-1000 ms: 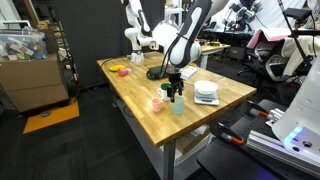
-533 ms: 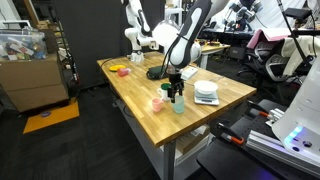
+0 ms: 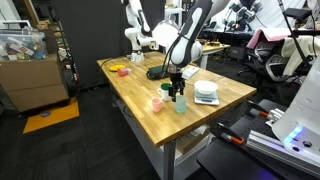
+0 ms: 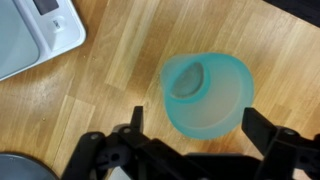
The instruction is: Pour the contents of the cup into the bowl
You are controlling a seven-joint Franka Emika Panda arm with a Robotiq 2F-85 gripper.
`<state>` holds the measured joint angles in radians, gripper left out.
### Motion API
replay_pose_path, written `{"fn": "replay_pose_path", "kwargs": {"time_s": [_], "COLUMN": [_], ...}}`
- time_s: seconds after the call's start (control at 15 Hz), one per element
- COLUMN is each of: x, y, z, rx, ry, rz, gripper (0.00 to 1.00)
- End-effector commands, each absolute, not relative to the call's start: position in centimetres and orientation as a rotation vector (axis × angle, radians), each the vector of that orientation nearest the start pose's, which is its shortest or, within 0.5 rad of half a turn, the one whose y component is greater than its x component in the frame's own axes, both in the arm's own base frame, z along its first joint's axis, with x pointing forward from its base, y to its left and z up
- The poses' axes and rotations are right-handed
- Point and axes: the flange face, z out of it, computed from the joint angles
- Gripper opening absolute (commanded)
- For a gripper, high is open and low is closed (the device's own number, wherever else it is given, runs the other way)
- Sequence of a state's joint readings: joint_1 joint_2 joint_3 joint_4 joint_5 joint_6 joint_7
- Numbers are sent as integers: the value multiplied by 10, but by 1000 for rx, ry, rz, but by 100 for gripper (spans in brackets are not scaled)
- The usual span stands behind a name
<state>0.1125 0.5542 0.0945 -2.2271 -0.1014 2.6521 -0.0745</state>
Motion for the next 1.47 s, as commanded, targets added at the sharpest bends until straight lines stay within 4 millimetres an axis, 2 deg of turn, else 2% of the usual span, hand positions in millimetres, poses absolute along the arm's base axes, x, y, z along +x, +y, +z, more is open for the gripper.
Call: {"fn": "replay_pose_path", "kwargs": {"time_s": [0.0, 0.33, 0.73, 0.87, 1.0, 1.4], "x": [508, 504, 476, 470, 469, 488], "y": [111, 107, 104, 103, 101, 92], "z": [127, 145, 153, 149, 145, 139], "rx": [-3037, -3038, -3061, -3061, -3064, -3083], "ry": [-565, -541, -559, -553, -551, -563], "rz": [126, 69, 94, 113, 121, 146], "gripper": [100, 100, 100, 100, 100, 100]}}
